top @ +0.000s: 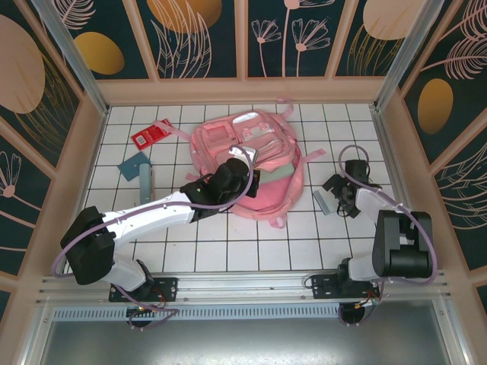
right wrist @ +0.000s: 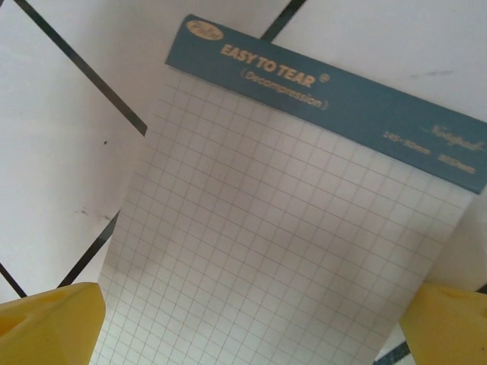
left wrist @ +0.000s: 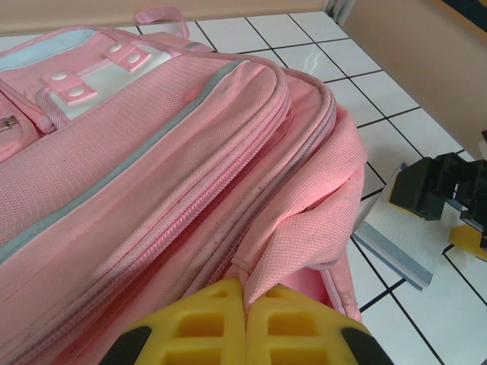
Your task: Pack the student bag
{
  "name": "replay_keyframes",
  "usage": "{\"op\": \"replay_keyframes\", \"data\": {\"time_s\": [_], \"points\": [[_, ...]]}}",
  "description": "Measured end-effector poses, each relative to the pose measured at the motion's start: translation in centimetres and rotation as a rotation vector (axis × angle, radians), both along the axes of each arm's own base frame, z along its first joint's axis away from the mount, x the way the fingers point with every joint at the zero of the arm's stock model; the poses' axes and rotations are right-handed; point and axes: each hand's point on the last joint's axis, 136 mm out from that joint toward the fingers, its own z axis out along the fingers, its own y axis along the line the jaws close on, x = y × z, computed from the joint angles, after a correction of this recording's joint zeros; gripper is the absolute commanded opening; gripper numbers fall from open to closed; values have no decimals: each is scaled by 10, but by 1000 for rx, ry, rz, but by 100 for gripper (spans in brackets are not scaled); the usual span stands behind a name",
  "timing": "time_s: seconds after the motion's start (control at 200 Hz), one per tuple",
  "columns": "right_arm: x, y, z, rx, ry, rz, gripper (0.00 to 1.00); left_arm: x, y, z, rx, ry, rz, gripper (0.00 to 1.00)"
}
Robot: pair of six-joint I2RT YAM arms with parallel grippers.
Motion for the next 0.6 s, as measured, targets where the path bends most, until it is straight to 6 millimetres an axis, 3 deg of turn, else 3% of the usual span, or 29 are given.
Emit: {"op": "replay_keyframes", "data": {"time_s": [0.33,0.601], "points": [[26,29,4,-42,-14,134,99,0,0,0,0,0,-1,0],[25,41,4,-97,-3,187,99,0,-1,-1,1,3,-3,0]]}}
